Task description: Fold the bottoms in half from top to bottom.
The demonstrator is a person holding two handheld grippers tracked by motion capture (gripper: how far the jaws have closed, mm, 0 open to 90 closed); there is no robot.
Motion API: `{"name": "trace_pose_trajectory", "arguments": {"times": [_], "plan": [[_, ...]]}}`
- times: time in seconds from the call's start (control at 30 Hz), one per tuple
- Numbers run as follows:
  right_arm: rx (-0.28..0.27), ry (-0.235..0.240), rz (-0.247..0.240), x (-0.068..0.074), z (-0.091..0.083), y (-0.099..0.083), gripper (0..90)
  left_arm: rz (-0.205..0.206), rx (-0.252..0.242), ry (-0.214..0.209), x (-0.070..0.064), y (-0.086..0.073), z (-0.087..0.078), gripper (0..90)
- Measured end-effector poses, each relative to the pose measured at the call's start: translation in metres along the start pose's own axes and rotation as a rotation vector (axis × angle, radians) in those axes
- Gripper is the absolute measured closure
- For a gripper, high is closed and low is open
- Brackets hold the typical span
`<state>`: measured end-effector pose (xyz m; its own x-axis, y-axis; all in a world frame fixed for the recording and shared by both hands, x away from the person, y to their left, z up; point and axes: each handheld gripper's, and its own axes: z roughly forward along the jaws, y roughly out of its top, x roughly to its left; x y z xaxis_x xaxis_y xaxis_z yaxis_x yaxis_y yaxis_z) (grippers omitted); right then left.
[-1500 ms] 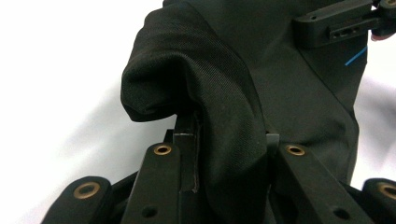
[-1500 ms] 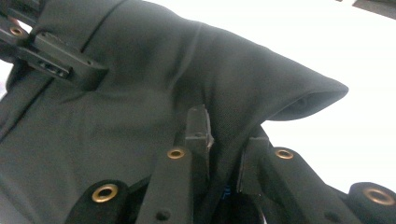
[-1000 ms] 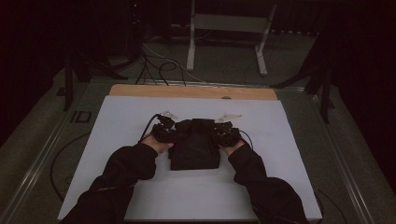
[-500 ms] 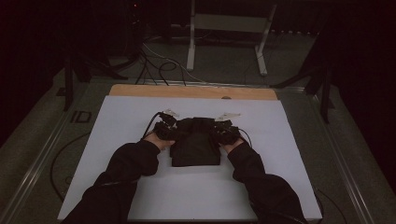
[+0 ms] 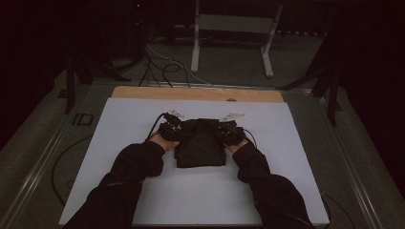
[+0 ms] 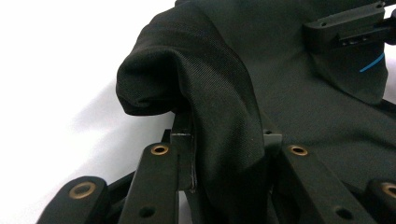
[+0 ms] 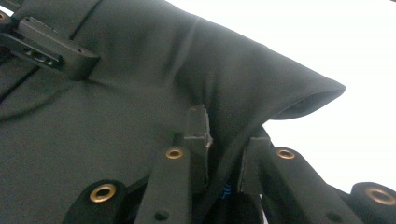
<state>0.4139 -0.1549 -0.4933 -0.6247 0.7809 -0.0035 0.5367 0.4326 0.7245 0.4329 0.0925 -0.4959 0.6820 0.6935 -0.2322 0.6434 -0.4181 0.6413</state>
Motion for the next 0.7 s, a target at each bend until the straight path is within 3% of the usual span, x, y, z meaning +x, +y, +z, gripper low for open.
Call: {"name": "trace_pose_trajectory", "arguments": {"times": [0.7], "plan": [[0.010,-0.009,0.002,-0.007,0.011,-0.001,77.2,0.004,0.027,0.020,0.008,0.004,0.009,68.2]]}}
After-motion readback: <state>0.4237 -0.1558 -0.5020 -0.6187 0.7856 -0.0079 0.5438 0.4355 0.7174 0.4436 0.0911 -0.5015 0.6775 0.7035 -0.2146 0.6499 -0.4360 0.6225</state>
